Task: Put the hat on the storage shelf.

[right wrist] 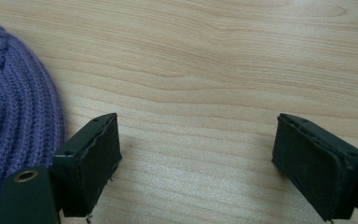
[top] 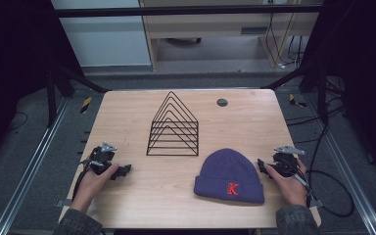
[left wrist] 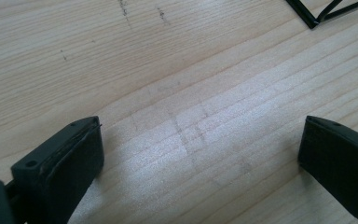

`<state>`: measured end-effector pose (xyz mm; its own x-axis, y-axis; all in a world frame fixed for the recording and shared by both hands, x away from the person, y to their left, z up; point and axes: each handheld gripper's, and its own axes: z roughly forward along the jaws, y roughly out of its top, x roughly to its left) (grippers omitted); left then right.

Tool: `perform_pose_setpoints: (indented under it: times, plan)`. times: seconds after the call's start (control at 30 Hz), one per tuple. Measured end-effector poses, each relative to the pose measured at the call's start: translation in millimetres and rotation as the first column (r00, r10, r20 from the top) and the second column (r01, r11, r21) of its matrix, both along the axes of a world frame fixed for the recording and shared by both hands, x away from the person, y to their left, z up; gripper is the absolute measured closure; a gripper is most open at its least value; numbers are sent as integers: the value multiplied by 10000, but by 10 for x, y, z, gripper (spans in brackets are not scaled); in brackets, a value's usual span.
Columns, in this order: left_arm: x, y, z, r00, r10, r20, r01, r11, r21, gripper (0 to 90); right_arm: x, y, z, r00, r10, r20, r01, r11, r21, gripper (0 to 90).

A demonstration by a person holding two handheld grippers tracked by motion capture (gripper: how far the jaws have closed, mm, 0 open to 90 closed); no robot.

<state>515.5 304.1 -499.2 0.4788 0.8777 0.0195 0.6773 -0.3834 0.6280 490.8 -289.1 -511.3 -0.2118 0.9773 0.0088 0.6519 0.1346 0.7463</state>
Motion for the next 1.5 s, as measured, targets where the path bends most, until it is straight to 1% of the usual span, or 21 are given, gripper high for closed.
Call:
perform_pose_setpoints:
  times: [0.23, 0.37, 0.43, 0.5, 0.57, 0.6, 0.63, 0.67, 0.77, 0.8, 0.83, 0.87, 0.9, 0.97, 1.0, 1.1, 1.17, 1.27, 1.37, 1.43, 1.5]
  plan:
    - [-4, -10, 6, 9999, -37, -98, 37, 10000, 31, 0, 17, -7, 10, 10000, 64, -60, -64, 10000, -16, 163]
    - [-2, -11, 7, 9999, -36, -113, 36, 10000, 32, 0, 24, -9, 65, 9985, 184, -507, -183, 9998, 23, 220]
    - [0, -11, 8, 9999, -41, -129, 42, 10000, 44, 0, 19, 12, 96, 9984, 324, -463, -317, 9994, 164, 220]
    - [1, -14, 7, 9999, -13, -119, 13, 10000, 19, 0, 12, 54, 161, 9986, 485, -225, -485, 9988, -22, 215]
    - [2, -16, 6, 9999, -17, -116, 17, 10000, 8, 0, 10, 99, 257, 9987, 505, 7, -505, 9987, 85, 222]
    - [3, -17, 5, 9999, -23, -108, 23, 10000, 2, 0, 10, 99, 257, 9987, 505, 7, -505, 9987, 85, 222]
    - [2, -16, 4, 9999, -28, -100, 28, 10000, 1, 0, 23, 171, 343, 9969, 787, -67, -788, 9967, -189, 232]
    - [2, -16, 4, 9999, -28, -100, 28, 10000, 1, 0, 23, 171, 343, 9969, 787, -67, -788, 9967, -189, 232]
    - [2, -21, 5, 9999, -21, -101, 21, 10000, 15, 0, 81, 278, 455, 9911, 1268, -406, -1285, 9908, -423, 230]
    - [2, -20, 5, 9999, -23, -102, 23, 10000, 16, 0, 139, 339, 524, 9860, 1568, -574, -1598, 9858, -515, 185]
    - [1, -20, 5, 10000, -22, -94, 22, 10000, 11, 0, 160, 367, 548, 9825, 1721, -715, -1755, 9835, -449, 164]
    - [0, -21, 5, 9999, -31, -98, 31, 10000, 11, 0, 189, 400, 573, 9768, 1948, -886, -1996, 9787, -485, 157]
    - [0, -21, 5, 9999, -31, -98, 31, 10000, 11, 0, 189, 400, 573, 9768, 1948, -886, -1996, 9787, -485, 157]
    - [-3, -20, 8, 9999, -88, -130, 89, 10000, 43, 0, 246, 473, 626, 9688, 2182, -1179, -2278, 9708, -756, 169]
    - [-4, -20, 8, 9999, -89, -124, 90, 10000, 41, 0, 304, 513, 662, 9628, 2335, -1363, -2453, 9664, -771, 215]
    - [-2, -23, 7, 9999, -82, -117, 82, 10000, 17, 0, 376, 555, 678, 9556, 2491, -1572, -2644, 9607, -851, 291]
    - [-2, -24, 6, 9999, -86, -113, 86, 10000, 15, 0, 409, 581, 669, 9502, 2607, -1709, -2737, 9601, -571, 359]
    - [-2, -26, 6, 9999, -94, -120, 94, 10000, 4, 0, 433, 642, 633, 9334, 2936, -2065, -3087, 9501, -445, 441]
    - [-2, -27, 8, 9998, -133, -112, 133, 9999, 47, 0, 441, 732, 604, 9237, 3116, -2228, -3285, 9435, -426, 492]
    - [-4, -29, 8, 9998, -160, -118, 161, 9999, 63, 0, 446, 800, 584, 9153, 3260, -2365, -3454, 9374, -448, 497]
    - [-4, -32, 8, 9998, -178, -113, 179, 9998, 69, 0, 457, 856, 559, 9100, 3326, -2475, -3543, 9339, -474, 489]
